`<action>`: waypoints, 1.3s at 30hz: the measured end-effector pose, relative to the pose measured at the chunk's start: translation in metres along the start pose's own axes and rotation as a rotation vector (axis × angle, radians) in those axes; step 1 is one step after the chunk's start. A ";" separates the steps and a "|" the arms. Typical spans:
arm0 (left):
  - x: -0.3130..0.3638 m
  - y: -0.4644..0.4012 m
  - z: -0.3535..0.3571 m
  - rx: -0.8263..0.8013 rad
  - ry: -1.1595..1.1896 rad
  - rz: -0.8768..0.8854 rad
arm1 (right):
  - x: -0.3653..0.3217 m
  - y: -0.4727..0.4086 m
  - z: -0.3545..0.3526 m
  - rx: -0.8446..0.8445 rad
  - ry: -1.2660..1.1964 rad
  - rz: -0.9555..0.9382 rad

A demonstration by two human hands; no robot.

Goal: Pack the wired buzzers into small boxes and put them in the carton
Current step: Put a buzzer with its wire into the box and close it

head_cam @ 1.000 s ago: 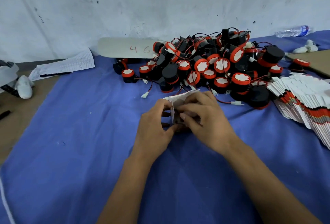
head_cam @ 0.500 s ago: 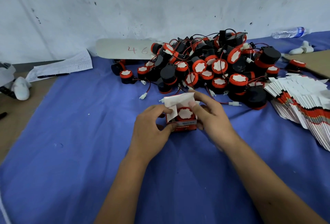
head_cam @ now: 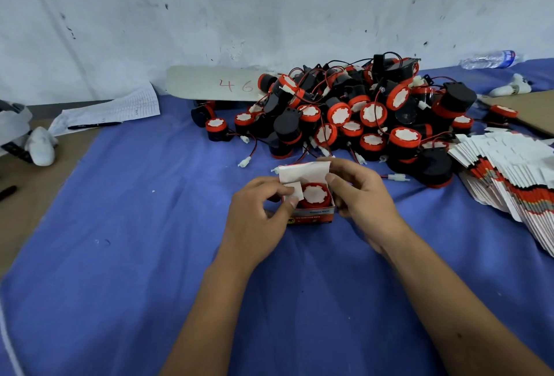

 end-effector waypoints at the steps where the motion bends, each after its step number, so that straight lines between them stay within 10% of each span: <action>1: 0.000 0.000 0.000 0.003 0.000 -0.007 | 0.000 0.000 0.000 -0.009 -0.002 0.000; 19: 0.002 0.008 0.022 -0.192 -0.124 -0.046 | 0.016 -0.002 0.004 -0.137 -0.274 0.163; 39: 0.001 0.002 0.007 -0.079 0.054 -0.052 | 0.002 0.002 0.010 -0.172 -0.021 -0.017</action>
Point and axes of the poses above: each hand's wrist, its own y-axis away from the middle knuckle, its own z-axis out of the palm, x = y × z, the point moved 7 cm from there along -y, towards the middle knuckle, and after that the axes turned 8 degrees about y, right-handed, at the moved point
